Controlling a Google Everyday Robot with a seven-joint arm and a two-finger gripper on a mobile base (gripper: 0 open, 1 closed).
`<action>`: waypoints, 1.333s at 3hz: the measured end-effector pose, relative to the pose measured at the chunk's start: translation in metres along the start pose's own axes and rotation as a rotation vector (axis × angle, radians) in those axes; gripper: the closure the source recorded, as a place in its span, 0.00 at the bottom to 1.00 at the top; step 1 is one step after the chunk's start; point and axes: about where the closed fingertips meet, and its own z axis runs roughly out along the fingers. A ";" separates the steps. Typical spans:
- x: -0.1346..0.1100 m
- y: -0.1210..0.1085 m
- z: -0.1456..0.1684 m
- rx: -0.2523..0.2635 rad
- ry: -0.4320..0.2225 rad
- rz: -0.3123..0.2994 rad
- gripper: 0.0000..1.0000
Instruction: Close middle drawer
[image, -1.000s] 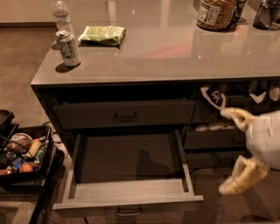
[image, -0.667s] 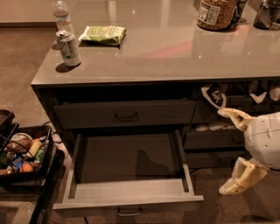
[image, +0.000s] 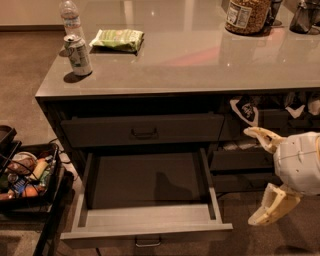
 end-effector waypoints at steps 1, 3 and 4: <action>0.023 0.021 0.036 -0.013 -0.012 0.007 0.00; 0.063 0.054 0.092 -0.013 -0.023 0.022 0.00; 0.081 0.082 0.116 -0.055 -0.057 0.055 0.00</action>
Offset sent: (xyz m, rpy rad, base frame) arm -0.0300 0.0021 -0.2037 0.0621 0.0397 -0.0075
